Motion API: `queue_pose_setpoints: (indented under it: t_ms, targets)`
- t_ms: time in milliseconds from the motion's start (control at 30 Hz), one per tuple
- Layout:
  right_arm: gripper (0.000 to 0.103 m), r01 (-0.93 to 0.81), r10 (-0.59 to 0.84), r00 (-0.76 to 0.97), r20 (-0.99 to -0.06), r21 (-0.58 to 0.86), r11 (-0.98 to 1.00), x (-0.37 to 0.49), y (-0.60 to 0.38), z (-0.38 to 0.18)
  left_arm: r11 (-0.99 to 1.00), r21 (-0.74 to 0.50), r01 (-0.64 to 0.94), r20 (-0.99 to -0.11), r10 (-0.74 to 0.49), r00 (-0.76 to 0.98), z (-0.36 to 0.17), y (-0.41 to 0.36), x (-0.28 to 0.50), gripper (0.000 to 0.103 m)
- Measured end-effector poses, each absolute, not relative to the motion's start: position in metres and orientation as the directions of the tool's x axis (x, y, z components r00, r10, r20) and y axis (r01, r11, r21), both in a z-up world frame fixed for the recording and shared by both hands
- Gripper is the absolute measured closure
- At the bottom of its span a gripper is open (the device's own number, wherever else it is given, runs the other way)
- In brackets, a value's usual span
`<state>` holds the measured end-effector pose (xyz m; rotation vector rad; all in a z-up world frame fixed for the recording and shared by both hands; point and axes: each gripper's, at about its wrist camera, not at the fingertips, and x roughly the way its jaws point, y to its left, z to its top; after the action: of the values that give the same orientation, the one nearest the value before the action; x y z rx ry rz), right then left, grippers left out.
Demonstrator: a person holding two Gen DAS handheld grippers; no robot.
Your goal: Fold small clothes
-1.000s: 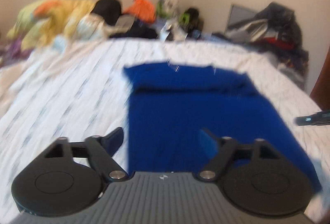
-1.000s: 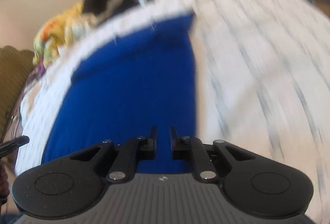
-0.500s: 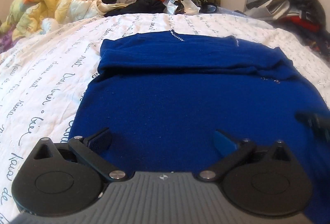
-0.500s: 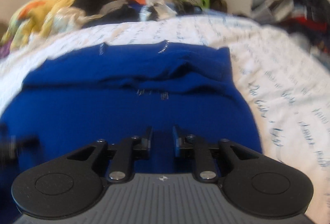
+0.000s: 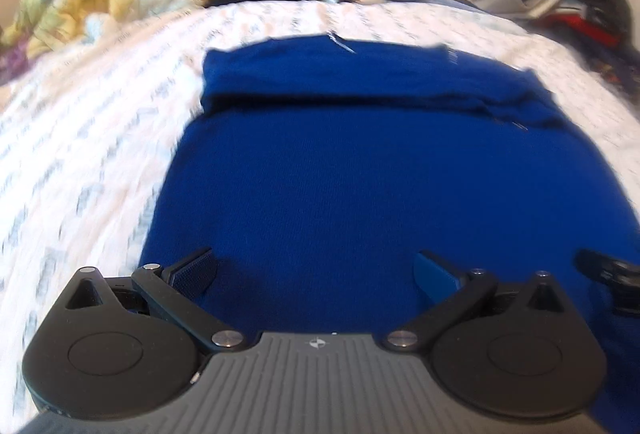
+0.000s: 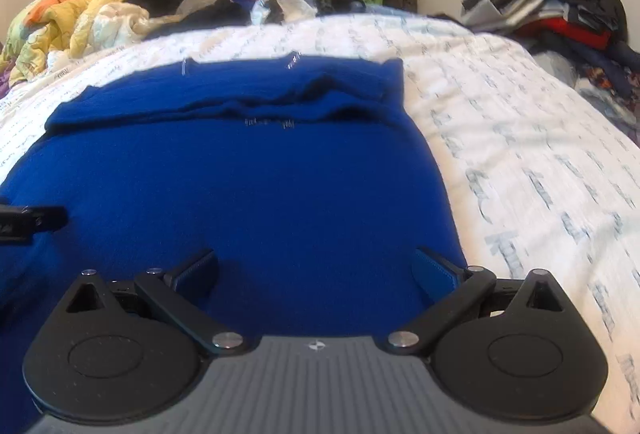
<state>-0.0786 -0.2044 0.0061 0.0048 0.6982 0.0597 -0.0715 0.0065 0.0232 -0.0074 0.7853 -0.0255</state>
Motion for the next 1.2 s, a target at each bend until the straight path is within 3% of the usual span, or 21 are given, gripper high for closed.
queue_pose_setpoints:
  t_ms: [100, 1200]
  targets:
    - [0.0, -0.094, 0.081, 0.785, -0.614, 0.012, 0.995, -0.098, -0.203, 0.002, 0.999, 0.024, 0.044, -0.643, -0.018, 0.766, 0.013, 0.006, -0.101, 0.0]
    - [0.0, -0.103, 0.099, 0.785, -0.611, 0.028, 0.994, -0.097, -0.206, 0.001, 0.999, 0.017, 0.028, -0.64, -0.011, 0.768, 0.015, 0.008, -0.108, 0.0]
